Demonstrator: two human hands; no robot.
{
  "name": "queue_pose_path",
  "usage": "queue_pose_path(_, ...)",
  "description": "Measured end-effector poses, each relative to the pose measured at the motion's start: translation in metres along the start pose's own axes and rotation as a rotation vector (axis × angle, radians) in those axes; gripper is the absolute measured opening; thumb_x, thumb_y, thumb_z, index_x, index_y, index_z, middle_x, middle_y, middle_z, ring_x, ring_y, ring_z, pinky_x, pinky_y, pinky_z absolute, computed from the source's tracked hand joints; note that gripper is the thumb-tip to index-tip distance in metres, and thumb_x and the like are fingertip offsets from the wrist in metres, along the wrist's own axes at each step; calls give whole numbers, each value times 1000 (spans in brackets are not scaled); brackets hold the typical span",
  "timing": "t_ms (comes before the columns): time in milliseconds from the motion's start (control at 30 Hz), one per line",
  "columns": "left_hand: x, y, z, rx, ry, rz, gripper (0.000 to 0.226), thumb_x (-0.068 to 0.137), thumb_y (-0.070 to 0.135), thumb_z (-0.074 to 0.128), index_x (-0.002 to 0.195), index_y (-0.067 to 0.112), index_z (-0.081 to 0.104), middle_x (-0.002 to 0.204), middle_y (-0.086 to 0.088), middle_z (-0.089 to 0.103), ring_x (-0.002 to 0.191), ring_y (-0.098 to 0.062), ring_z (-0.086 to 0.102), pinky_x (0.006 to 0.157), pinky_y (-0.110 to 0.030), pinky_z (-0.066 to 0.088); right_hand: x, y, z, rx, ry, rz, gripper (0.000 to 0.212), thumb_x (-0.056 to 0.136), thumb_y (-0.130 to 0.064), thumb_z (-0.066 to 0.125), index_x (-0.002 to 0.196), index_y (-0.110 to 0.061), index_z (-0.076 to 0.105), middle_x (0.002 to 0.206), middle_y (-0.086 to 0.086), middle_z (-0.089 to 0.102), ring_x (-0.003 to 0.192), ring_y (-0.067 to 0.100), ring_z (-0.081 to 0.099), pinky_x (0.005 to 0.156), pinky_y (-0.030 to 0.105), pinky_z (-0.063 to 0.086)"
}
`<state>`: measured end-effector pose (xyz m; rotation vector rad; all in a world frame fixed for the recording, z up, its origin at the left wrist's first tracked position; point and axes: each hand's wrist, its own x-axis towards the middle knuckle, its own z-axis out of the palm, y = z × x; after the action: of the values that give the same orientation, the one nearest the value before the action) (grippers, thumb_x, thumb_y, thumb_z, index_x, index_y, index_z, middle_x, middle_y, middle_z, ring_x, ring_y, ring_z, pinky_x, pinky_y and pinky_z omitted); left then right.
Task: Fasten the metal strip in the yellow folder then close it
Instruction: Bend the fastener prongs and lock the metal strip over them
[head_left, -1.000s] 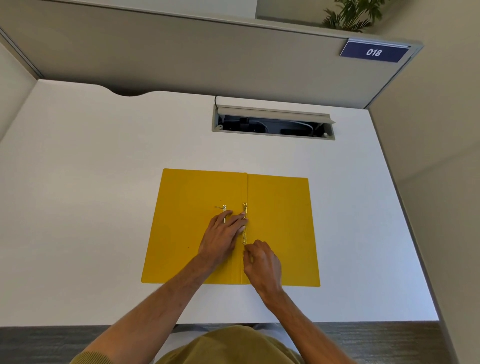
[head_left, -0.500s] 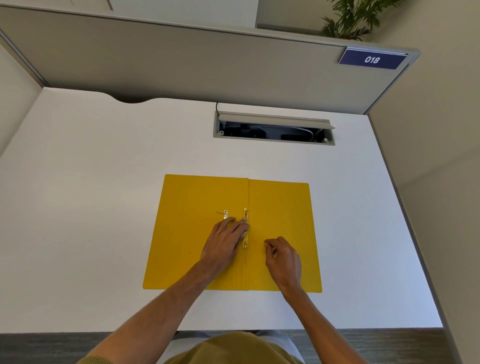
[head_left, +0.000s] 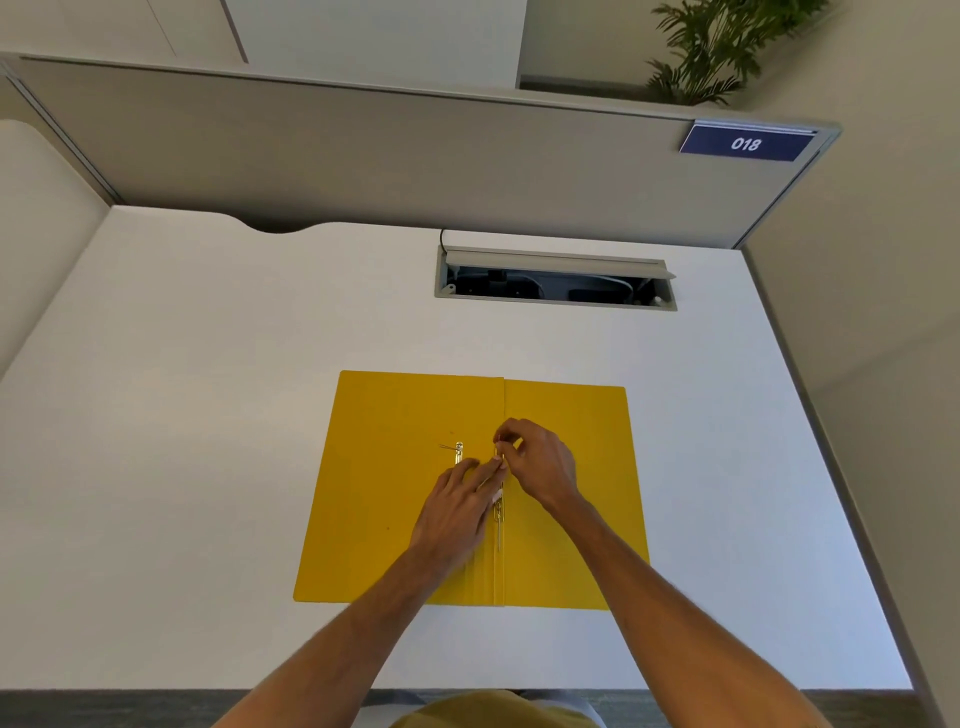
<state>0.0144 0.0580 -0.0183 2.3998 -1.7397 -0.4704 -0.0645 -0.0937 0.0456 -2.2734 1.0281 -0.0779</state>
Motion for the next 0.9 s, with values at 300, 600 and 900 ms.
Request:
queue_pose_path(300, 1, -1, 3, 22, -10, 42, 61, 115, 30, 40, 172, 25, 18, 183, 4, 2, 162, -27, 28, 129, -46, 34, 24, -3, -1, 61, 21, 120, 10, 101, -27, 68, 101, -24, 77, 106, -9, 78, 98, 15, 72, 79, 39, 62)
queue_pose_path(600, 5, -2, -1, 102, -37, 86, 60, 109, 25, 47, 166, 13, 33, 177, -8, 29, 150, -32, 44, 116, -51, 47, 35, -13, 9, 53, 4, 170, 12, 99, -27, 69, 100, -22, 80, 106, -7, 80, 98, 17, 74, 76, 36, 59)
queue_pose_path(900, 9, -2, 1, 171, -68, 118, 67, 109, 27, 49, 169, 12, 24, 179, -15, 21, 151, -34, 43, 119, -53, 45, 37, -8, 11, 122, 40, 255, 12, 98, -27, 70, 102, -22, 81, 105, -6, 82, 97, 16, 76, 71, 29, 53)
